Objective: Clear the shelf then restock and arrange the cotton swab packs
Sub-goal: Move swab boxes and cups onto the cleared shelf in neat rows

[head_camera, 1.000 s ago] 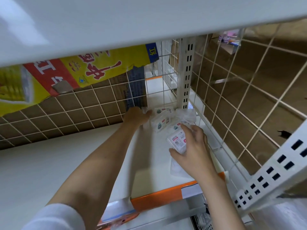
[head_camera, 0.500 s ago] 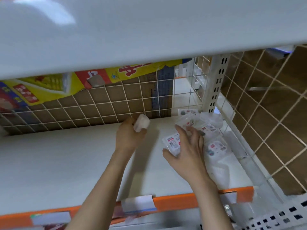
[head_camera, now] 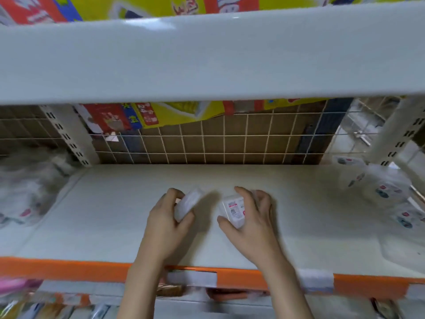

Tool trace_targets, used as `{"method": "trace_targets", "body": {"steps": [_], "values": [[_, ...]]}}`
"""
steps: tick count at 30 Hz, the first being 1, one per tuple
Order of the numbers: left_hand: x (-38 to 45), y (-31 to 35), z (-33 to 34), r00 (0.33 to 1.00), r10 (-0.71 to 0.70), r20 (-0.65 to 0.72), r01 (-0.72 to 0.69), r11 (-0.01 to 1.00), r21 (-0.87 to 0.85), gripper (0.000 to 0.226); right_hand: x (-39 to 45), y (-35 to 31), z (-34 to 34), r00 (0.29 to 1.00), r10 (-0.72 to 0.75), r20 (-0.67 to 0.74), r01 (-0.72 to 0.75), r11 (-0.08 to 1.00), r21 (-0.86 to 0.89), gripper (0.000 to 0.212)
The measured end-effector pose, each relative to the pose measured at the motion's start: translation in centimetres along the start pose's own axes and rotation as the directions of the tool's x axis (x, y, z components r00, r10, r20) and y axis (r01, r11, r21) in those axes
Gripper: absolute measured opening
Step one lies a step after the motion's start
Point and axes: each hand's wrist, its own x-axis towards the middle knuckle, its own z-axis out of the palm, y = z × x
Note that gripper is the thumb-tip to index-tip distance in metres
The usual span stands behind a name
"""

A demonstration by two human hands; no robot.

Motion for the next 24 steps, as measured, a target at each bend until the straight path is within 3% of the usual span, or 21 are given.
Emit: {"method": "trace_targets", "body": {"steps": [4,8,12,17,24], "values": [[0.2,-4.0,-3.7,1.0,0.025,0.008,-0.026,0.998,0.05,0.033,-0.7,-3.3,4.6,0.998,0.001,0.071,0.0,1.0,-0.002,0.07],[-0.2,-7.1,-6.1,1.0,-0.006,0.016,0.005,0.999,0.054,0.065,-1.5,-5.2,7.8,0.993,0.078,0.088,-0.076,0.997,-0.027,0.081],[-0.3,-9.3,-7.8,0.996,0.032,0.084,-0.036,0.998,0.053,0.064,-1.6,-6.4,9.6,0.981,0.143,0.129,-0.133,0.988,-0.083,0.095],[-0.2,-10.7,-8.9,0.998,0.057,0.041,-0.063,0.983,0.174,0.06,-1.0,-7.3,11.0,1.0,0.025,-0.012,-0.026,0.998,-0.063,0.083],[0.8,-10.2,-9.3,1.0,-0.024,0.018,0.023,0.999,0.045,0.078,0.6,-7.3,11.5,0.993,-0.104,-0.056,0.096,0.987,-0.129,0.085]]}}
